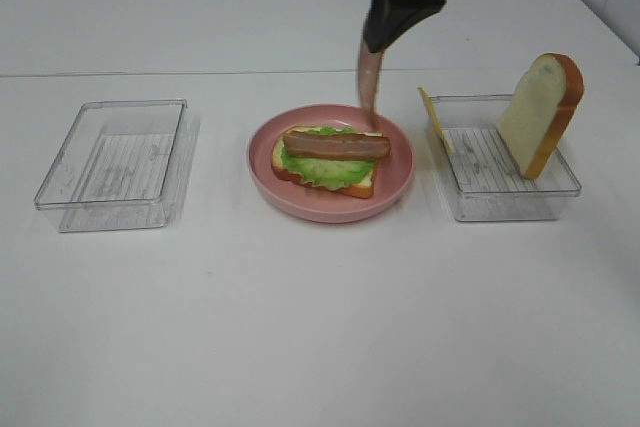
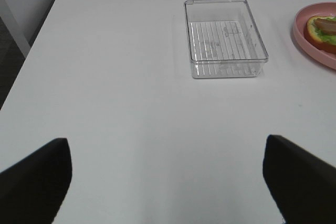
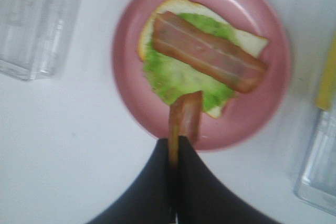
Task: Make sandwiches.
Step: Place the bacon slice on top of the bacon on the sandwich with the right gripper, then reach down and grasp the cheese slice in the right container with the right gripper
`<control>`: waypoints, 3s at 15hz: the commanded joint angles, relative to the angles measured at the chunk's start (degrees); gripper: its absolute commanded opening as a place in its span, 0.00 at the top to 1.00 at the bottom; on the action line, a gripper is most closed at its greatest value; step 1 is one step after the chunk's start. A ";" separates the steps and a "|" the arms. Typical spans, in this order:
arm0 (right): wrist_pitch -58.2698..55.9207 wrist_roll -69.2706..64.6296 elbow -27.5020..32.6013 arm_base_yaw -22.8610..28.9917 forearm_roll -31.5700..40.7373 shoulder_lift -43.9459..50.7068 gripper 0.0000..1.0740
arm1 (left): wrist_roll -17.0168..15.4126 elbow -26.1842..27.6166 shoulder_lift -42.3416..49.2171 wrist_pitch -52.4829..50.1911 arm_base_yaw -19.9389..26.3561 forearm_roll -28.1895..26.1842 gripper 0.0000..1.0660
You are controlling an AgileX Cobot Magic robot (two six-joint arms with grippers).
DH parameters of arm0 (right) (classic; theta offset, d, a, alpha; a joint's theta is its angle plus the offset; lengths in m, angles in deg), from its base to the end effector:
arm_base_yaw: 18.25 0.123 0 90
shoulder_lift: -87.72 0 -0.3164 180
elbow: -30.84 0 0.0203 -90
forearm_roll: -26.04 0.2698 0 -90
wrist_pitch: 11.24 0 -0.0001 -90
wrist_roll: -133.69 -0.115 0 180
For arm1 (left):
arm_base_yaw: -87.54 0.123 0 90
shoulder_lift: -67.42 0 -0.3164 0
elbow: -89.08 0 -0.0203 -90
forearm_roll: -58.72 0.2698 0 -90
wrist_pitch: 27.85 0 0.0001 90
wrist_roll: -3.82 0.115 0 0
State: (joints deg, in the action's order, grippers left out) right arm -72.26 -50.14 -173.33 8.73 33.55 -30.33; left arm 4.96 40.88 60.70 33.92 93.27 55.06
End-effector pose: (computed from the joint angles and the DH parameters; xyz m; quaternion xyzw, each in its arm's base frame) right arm 0.4112 0.2241 0.3009 -0.1773 0.9579 0.1182 0.1923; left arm -0.0019 -0.0067 0.2801 -0.0322 0.8502 -0.0004 0.5255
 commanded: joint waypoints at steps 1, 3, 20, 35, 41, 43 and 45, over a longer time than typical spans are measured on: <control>4.76 0.17 -0.34 2.35 3.55 -1.78 1.00 | 0.11 -0.11 0.80 -0.17 0.29 -0.17 0.15; 11.12 1.20 -0.34 3.67 7.56 -5.16 1.00 | 0.11 -0.11 0.80 -0.17 0.29 -0.17 0.15; 16.84 -7.56 -0.34 3.50 -16.96 -19.08 1.00 | 0.11 -0.11 0.80 -0.17 0.29 -0.17 0.15; -6.42 -2.01 -10.54 3.55 -20.51 -4.87 0.08 | 0.11 -0.11 0.80 -0.17 0.29 -0.17 0.15; -9.34 0.46 -10.43 -4.87 -15.81 -4.13 0.08 | 0.11 -0.11 0.80 -0.17 0.29 -0.17 0.15; -8.71 0.92 -10.43 -6.65 -14.55 -5.16 0.08 | 0.11 -0.11 0.80 -0.17 0.29 -0.17 0.15; -7.73 1.03 -10.43 -7.16 -13.92 -8.77 0.08 | 0.11 -0.11 0.80 -0.17 0.29 -0.17 0.15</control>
State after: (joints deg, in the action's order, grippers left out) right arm -80.28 -49.74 -183.81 1.74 19.17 -38.58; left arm 4.96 40.88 60.70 33.92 93.27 55.06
